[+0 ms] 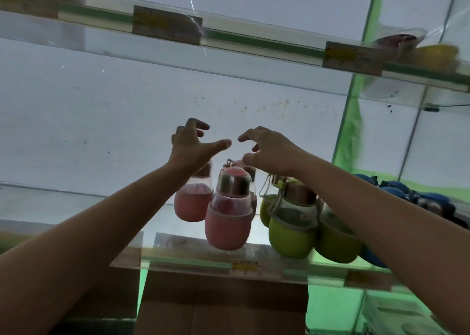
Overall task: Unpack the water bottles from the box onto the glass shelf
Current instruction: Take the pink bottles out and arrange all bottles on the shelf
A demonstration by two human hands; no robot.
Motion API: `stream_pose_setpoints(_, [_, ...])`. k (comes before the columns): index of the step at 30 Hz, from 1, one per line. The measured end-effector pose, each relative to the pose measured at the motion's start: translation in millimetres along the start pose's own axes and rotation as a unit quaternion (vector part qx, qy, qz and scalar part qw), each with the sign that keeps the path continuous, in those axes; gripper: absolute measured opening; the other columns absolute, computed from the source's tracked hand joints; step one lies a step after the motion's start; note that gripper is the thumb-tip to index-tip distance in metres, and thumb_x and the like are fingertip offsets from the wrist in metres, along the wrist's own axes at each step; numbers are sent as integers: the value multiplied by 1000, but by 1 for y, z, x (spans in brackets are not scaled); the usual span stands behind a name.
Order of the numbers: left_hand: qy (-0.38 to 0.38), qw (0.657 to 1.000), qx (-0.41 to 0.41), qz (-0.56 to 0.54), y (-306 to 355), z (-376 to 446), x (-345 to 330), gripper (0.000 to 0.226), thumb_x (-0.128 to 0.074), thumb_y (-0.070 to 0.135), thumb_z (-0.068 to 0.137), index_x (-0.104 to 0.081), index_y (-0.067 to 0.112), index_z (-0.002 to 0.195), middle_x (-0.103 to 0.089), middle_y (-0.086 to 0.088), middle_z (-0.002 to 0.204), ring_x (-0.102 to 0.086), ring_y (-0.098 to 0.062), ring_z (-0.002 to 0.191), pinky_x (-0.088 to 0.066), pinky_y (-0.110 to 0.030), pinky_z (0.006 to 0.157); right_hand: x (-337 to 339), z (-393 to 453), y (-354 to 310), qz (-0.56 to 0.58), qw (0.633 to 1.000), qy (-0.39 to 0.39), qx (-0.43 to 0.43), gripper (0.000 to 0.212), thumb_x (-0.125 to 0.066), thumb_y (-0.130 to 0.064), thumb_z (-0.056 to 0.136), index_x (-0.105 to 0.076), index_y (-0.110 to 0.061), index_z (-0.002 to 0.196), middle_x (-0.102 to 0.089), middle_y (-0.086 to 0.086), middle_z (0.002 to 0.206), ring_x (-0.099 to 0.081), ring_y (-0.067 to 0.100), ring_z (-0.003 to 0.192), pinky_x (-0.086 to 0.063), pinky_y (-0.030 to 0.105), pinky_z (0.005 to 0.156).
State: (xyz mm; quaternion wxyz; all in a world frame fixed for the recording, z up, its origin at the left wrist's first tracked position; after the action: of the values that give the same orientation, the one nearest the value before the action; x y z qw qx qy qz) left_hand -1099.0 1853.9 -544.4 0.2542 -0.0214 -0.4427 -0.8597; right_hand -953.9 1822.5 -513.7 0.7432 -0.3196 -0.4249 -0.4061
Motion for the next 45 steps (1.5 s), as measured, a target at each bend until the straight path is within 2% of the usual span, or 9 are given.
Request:
stream_pose_setpoints(6, [-75, 995, -34, -56, 71, -78, -59, 53, -76, 35, 74, -51, 16, 117, -56, -3, 112, -56, -17, 100, -50, -34, 86, 31, -92, 60, 6, 999, 16, -48, 48, -61, -26, 87, -47, -23, 133, -49, 6, 127, -47, 12, 97, -33, 22, 82])
stream_pose_setpoints(17, [-248, 955, 22, -164, 118, -224, -244, 41, -79, 17, 72, -53, 13, 104, -53, 1, 83, -53, -12, 77, -48, -25, 72, 27, -284, 203, 86, 981, 37, -173, 50, -68, -19, 82, -51, -21, 129, -58, 2, 115, -59, 14, 87, -40, 20, 77])
stream_pose_setpoints(23, [-359, 912, 80, -180, 118, -327, -358, 45, -78, 19, 74, -53, 13, 111, -56, -3, 97, -54, -15, 81, -45, -25, 70, -10, -398, 291, 120, 954, 8, -274, 52, -67, -20, 83, -48, -24, 131, -54, 1, 120, -59, 13, 90, -42, 22, 78])
stream_pose_setpoints(27, [-435, 880, 103, -162, 110, -396, -423, 43, -77, 17, 75, -51, 13, 109, -55, 3, 87, -53, -7, 74, -44, -17, 64, -42, -474, 338, 138, 928, -23, -346, 52, -65, -27, 86, -44, -28, 133, -53, -4, 119, -57, 7, 95, -46, 22, 82])
stream_pose_setpoints(32, [-522, 838, 129, -94, 82, -477, -488, 44, -76, 18, 75, -49, 16, 109, -55, 1, 97, -57, -14, 92, -50, -28, 80, -92, -556, 391, 176, 884, -45, -430, 57, -69, -29, 83, -44, -26, 134, -52, -3, 118, -60, 10, 98, -52, 29, 88])
stream_pose_setpoints(36, [-555, 811, 172, -63, 55, -516, -519, 36, -67, 8, 81, -50, 15, 112, -56, -3, 106, -56, -5, 78, -48, -9, 49, -138, -597, 420, 213, 849, -76, -477, 60, -69, -23, 83, -43, -25, 137, -52, -3, 121, -59, 12, 100, -49, 25, 84])
stream_pose_setpoints(39, [-554, 807, 198, -55, 36, -528, -533, 34, -57, -5, 83, -51, 10, 114, -56, -10, 110, -55, -6, 75, -45, -7, 43, -179, -617, 434, 237, 826, -103, -500, 65, -70, -23, 82, -40, -25, 139, -50, 0, 130, -57, 14, 107, -48, 25, 85])
stream_pose_setpoints(41, [-552, 806, 208, -51, 27, -531, -541, 35, -50, -9, 83, -51, 9, 113, -55, -13, 114, -57, -10, 81, -49, -9, 46, -206, -624, 441, 250, 815, -116, -510, 68, -70, -23, 82, -37, -24, 141, -49, 1, 133, -55, 16, 113, -47, 25, 86])
stream_pose_setpoints(45, [-538, 813, 218, -51, 14, -527, -553, 37, -42, -12, 83, -53, 15, 105, -57, -14, 117, -57, -23, 108, -50, -24, 72, -249, -624, 452, 240, 810, -133, -519, 64, -71, -34, 79, -43, -21, 135, -50, -1, 129, -53, 20, 117, -45, 25, 86])
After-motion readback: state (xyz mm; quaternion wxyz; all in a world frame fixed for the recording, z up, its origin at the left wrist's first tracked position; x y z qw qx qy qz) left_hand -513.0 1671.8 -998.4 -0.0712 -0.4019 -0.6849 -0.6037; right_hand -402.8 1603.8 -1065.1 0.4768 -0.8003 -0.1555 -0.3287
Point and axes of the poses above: each hand's wrist, its own z-axis towards the middle knuckle, its own x-axis out of the back of the hand, y = z × x, the point moved 7 cm from there along z, towards the middle knuckle
